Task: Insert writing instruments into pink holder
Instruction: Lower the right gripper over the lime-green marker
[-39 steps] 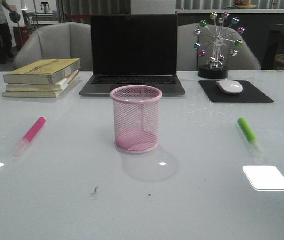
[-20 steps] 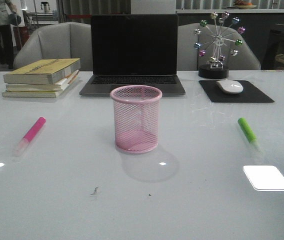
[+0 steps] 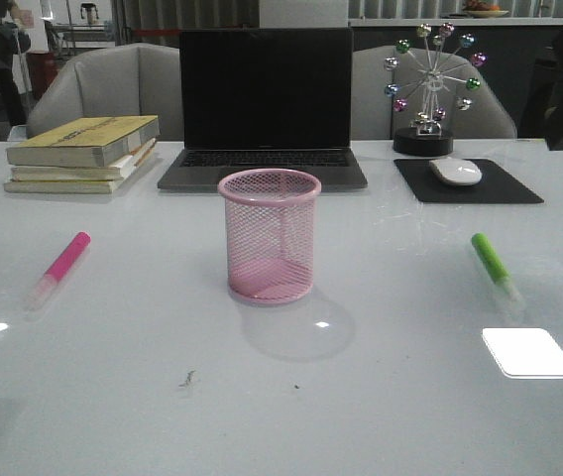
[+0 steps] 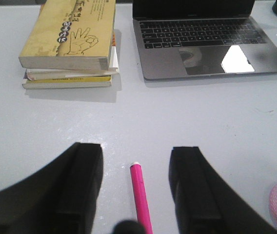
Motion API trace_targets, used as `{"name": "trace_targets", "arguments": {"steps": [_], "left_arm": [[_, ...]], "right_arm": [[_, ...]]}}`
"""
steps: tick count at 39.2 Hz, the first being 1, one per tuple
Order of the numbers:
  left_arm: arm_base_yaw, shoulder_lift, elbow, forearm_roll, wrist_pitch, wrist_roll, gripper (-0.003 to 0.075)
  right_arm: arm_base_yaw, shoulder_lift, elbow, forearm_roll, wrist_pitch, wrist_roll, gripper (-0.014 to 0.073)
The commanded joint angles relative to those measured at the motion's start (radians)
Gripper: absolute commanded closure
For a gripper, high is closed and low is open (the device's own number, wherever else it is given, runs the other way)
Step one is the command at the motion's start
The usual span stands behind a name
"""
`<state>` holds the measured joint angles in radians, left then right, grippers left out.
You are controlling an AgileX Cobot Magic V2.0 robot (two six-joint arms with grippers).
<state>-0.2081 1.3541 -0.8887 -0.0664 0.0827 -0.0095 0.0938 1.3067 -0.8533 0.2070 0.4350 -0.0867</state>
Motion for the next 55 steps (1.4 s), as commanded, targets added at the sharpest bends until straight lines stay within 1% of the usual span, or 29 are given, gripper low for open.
{"name": "trace_targets", "arguments": {"steps": [1,7,15,28,46,48,51,55], "left_arm": [[-0.006,-0.023,-0.05,-0.007,-0.049,-0.012,0.0327],[-0.006,-0.023,-0.05,-0.007,-0.049,-0.012,0.0327],[-0.006,-0.023,-0.05,-0.011,-0.047,-0.012,0.0327],[-0.006,-0.023,-0.05,-0.013,-0.037,-0.012,0.0327],[-0.006,-0.023,-0.05,-0.013,-0.017,-0.012,0.0327],[-0.006,-0.023,-0.05,-0.013,-0.017,-0.012,0.0327],[-0.006,-0.023,-0.05,-0.013,-0.017,-0.012,0.0327],[-0.006,-0.023,-0.05,-0.013,-0.017,-0.012,0.0327]], "right_arm": [[0.002,0.085,-0.089,0.007,-0.022,0.0,0.0085],[-0.009,0.272,-0.186,0.009,0.039,0.018,0.0085],[-0.009,0.402,-0.293,0.011,0.069,0.019,0.0085],[-0.015,0.525,-0.391,0.01,0.114,0.02,0.0085],[-0.032,0.616,-0.401,0.008,0.151,0.02,0.0088],[-0.032,0.622,-0.401,0.008,0.155,0.02,0.0108],[-0.032,0.628,-0.401,0.008,0.16,0.02,0.0169],[-0.032,0.628,-0.401,0.005,0.161,0.02,0.0334]]}}
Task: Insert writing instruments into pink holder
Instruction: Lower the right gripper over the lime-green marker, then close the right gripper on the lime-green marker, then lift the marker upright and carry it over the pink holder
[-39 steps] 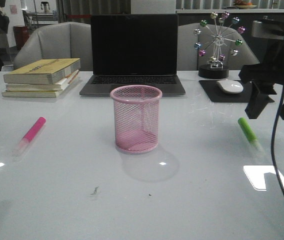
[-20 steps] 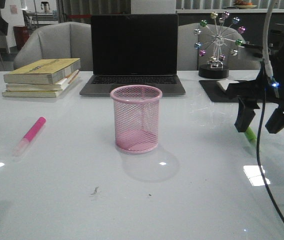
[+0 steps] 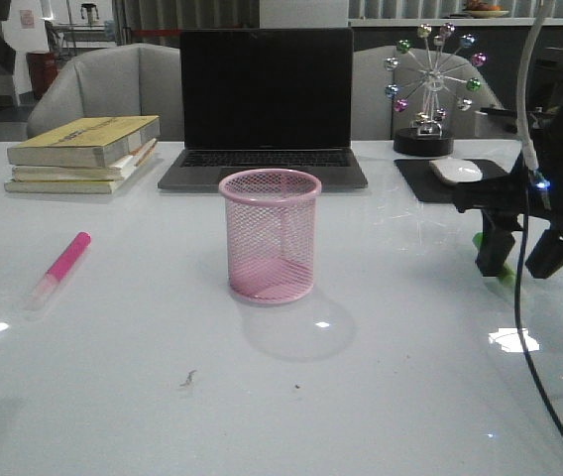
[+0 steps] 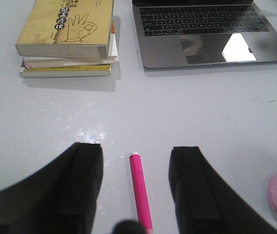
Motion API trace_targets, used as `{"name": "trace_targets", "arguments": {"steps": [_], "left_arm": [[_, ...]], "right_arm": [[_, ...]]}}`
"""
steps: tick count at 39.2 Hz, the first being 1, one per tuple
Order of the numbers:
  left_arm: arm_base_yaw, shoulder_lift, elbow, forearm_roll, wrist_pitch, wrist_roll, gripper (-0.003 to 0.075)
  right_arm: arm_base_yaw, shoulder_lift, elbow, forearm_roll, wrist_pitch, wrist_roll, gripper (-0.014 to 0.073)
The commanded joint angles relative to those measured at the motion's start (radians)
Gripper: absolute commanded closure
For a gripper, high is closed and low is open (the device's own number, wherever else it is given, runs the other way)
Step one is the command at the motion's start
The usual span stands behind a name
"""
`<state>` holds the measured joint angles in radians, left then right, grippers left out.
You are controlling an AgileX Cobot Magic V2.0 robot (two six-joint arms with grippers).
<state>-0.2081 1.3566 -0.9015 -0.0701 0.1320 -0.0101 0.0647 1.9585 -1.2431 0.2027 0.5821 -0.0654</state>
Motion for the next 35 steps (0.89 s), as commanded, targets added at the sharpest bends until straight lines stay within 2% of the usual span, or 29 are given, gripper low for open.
{"name": "trace_targets", "arguments": {"steps": [1,5,8,17,26,35], "left_arm": [[-0.006,-0.025,-0.037,-0.009,-0.067,-0.011,0.0327],[-0.006,-0.025,-0.037,-0.009,-0.067,-0.011,0.0327],[-0.006,-0.025,-0.037,-0.009,-0.067,-0.011,0.0327],[-0.006,-0.025,-0.037,-0.009,-0.067,-0.011,0.0327],[-0.006,-0.025,-0.037,-0.009,-0.067,-0.011,0.0327],[-0.006,-0.025,-0.037,-0.009,-0.067,-0.011,0.0327]], "right_arm": [[-0.003,-0.024,-0.011,0.01,0.013,-0.002,0.0388],[-0.003,-0.024,-0.011,0.01,0.013,-0.002,0.0549],[-0.003,-0.024,-0.011,0.01,0.004,-0.002,0.0526],[0.003,-0.07,-0.011,0.011,-0.039,-0.003,0.0527],[0.042,-0.22,-0.01,0.013,-0.17,-0.003,0.0529],[0.146,-0.362,0.015,0.014,-0.335,-0.004,0.0536]]}}
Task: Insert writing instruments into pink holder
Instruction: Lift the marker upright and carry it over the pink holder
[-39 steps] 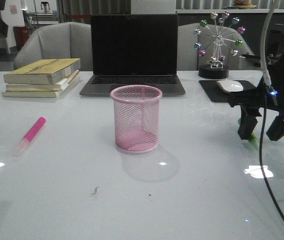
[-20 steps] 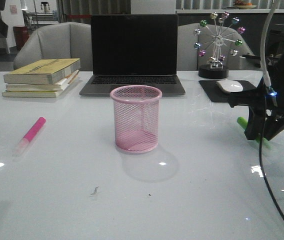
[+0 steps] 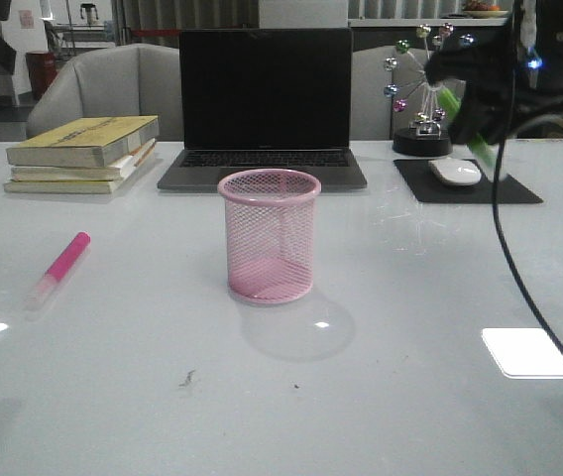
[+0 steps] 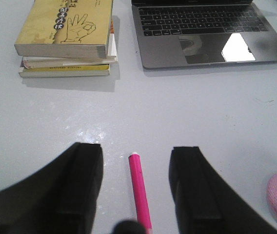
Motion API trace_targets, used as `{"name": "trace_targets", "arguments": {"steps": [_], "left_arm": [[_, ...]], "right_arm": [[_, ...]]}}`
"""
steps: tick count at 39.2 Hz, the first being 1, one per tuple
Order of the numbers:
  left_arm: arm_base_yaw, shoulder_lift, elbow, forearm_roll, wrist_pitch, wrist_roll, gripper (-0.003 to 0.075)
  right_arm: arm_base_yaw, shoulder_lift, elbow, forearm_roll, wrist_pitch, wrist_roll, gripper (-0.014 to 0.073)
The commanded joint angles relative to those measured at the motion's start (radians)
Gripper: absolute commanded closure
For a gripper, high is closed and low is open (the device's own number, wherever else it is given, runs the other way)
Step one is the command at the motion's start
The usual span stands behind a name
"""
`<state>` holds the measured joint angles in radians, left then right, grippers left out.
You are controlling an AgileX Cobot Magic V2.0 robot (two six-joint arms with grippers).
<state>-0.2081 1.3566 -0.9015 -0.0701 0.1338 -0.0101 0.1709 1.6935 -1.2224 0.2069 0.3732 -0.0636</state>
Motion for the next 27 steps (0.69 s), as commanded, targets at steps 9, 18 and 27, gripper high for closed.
{"name": "trace_targets", "arguments": {"steps": [9,18,27], "left_arm": [[-0.006,-0.025,-0.037,-0.009,-0.068,-0.011,0.0327],[-0.006,-0.025,-0.037,-0.009,-0.068,-0.011,0.0327],[-0.006,-0.025,-0.037,-0.009,-0.063,-0.011,0.0327]], "right_arm": [[0.194,-0.181,0.155,0.01,-0.461,-0.006,0.0536],[0.322,-0.143,0.23,-0.008,-0.791,-0.006,0.0536],[0.374,-0.04,0.229,-0.013,-0.868,-0.004,0.0536]]}}
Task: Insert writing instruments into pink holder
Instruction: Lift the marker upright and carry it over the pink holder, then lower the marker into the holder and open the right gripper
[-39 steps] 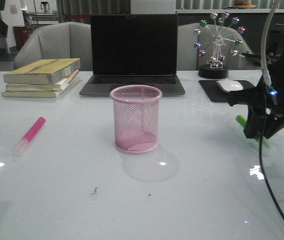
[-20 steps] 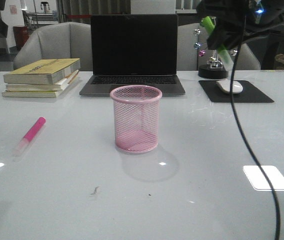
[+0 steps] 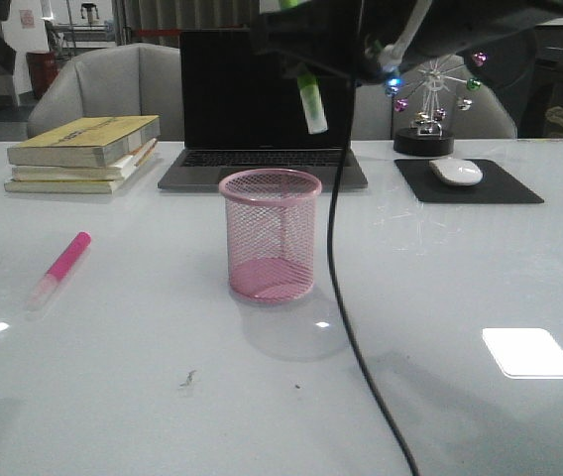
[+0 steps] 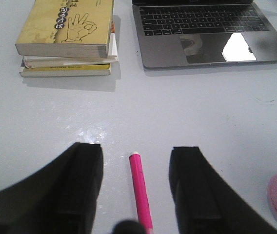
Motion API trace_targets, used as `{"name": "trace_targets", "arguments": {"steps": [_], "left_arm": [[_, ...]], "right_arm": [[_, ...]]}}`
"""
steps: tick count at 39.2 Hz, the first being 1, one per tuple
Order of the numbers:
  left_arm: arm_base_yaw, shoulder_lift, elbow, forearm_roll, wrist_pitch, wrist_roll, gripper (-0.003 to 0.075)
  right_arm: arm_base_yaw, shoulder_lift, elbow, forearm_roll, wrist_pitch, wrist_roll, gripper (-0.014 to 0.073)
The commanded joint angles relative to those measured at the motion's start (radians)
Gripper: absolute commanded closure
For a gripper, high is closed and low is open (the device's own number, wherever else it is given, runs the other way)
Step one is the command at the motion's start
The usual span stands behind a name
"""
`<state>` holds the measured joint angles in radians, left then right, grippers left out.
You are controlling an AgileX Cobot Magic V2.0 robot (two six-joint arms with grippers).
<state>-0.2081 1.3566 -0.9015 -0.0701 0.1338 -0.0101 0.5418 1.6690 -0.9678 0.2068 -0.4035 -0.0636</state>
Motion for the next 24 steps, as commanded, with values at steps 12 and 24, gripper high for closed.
{"name": "trace_targets", "arguments": {"steps": [12,24], "left_arm": [[-0.006,-0.025,-0.037,-0.009,-0.041,-0.011,0.0327],[-0.006,-0.025,-0.037,-0.009,-0.041,-0.011,0.0327]], "right_arm": [[0.003,0.081,-0.026,-0.012,-0.124,0.013,0.0536],[0.003,0.105,-0.026,-0.012,-0.149,0.013,0.0536]]}}
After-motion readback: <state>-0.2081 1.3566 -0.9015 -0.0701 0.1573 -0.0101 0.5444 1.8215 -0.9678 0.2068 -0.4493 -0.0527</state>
